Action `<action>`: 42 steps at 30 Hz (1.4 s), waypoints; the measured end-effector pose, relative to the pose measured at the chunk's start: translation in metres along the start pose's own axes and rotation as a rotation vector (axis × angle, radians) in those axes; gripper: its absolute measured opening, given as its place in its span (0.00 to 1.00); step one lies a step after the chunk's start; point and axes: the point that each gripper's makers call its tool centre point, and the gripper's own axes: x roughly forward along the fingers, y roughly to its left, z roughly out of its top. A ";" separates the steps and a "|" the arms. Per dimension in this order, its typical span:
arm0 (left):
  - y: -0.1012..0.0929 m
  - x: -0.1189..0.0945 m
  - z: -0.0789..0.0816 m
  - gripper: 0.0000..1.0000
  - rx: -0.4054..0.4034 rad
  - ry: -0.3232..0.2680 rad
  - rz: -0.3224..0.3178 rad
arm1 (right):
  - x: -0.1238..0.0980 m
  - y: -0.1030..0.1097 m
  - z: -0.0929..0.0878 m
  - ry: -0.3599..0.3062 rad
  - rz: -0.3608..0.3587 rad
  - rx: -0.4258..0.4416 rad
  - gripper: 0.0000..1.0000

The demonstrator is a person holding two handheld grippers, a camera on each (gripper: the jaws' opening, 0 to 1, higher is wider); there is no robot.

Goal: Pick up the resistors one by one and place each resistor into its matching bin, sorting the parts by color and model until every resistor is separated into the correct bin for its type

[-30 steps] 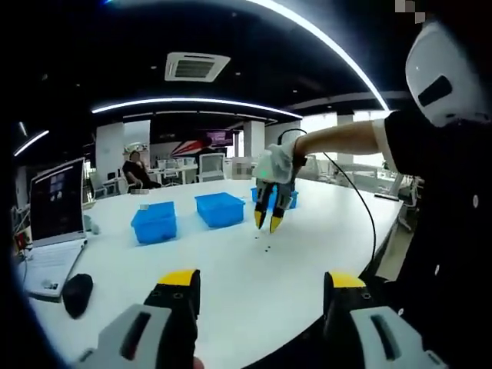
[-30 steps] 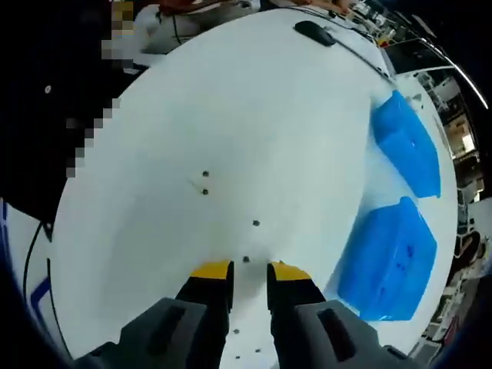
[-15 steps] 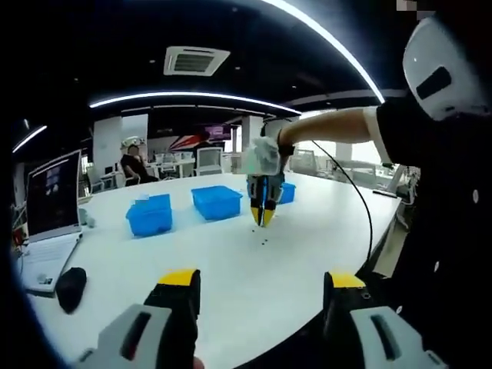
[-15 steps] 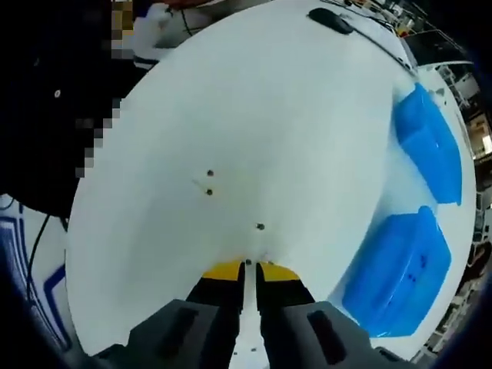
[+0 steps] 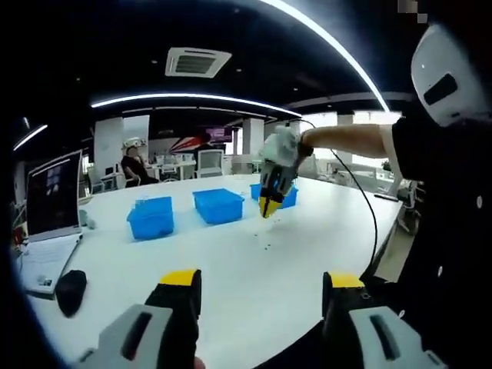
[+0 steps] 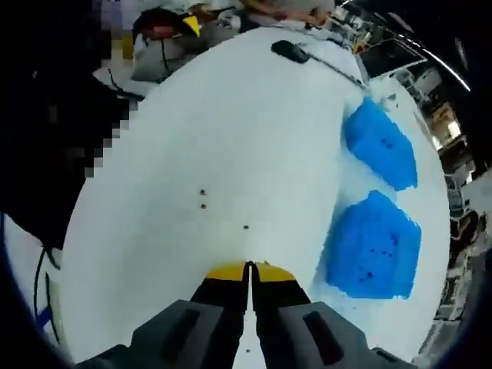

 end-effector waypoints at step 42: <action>0.005 0.009 0.043 0.65 0.036 -0.091 0.040 | -0.210 -0.071 -0.126 -0.754 -1.022 0.916 0.05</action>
